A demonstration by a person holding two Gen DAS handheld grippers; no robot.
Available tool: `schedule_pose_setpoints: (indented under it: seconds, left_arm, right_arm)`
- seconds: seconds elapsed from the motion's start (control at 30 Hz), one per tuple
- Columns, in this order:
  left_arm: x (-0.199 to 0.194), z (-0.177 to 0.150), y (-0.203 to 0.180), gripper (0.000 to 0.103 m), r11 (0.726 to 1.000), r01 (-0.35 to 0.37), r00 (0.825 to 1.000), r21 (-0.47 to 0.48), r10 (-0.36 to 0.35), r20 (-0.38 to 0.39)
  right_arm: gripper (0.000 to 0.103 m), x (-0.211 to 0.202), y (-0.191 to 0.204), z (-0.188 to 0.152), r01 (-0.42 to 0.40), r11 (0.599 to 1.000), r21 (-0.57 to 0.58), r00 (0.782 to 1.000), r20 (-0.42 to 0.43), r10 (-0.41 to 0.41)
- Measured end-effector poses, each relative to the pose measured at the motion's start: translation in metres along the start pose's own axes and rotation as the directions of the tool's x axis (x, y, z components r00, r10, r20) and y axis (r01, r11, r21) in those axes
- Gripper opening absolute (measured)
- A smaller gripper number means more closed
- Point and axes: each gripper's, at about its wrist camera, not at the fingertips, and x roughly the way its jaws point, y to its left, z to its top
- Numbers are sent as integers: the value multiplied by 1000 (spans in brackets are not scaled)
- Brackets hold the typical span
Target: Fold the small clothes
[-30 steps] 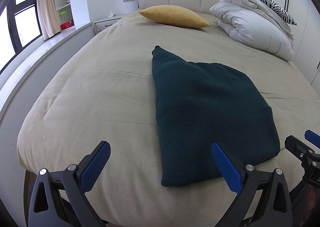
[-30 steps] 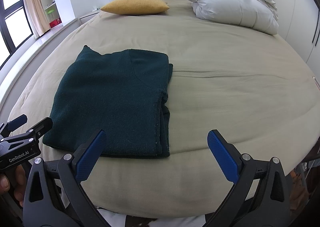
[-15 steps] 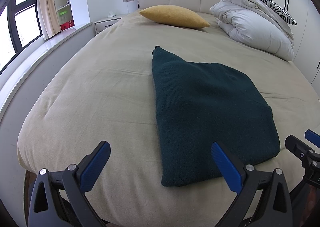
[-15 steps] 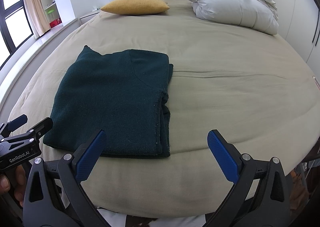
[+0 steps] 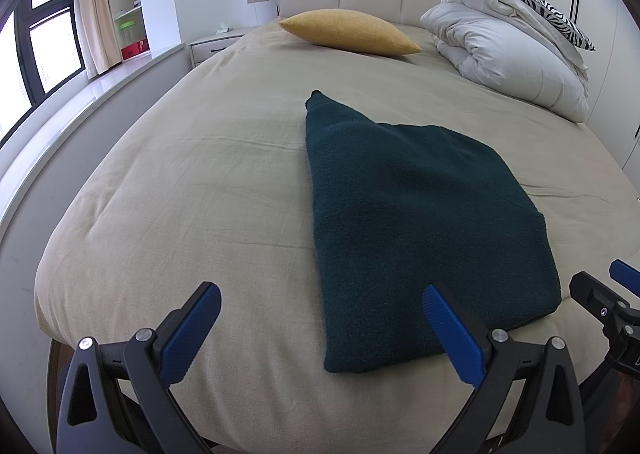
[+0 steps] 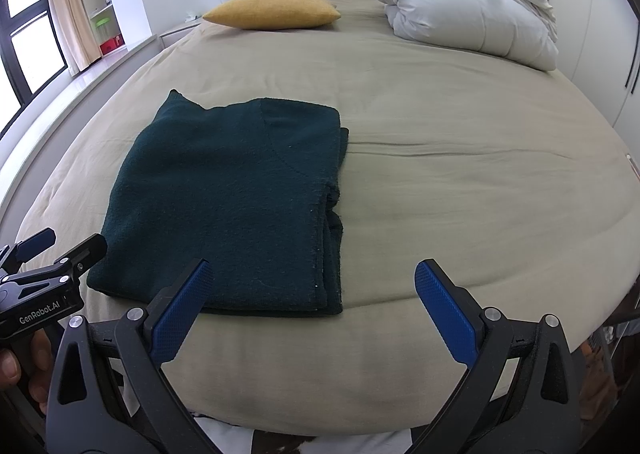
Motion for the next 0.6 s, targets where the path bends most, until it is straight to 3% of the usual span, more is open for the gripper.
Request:
schedule_pose_setpoints:
  seconds: [0.6]
  left_arm:
    - [2,-5,1,103,1000,0,1000,8,0,-13]
  right_arm:
    - [102,0,1,-1,-5,1000,-2,1000,-4,5]
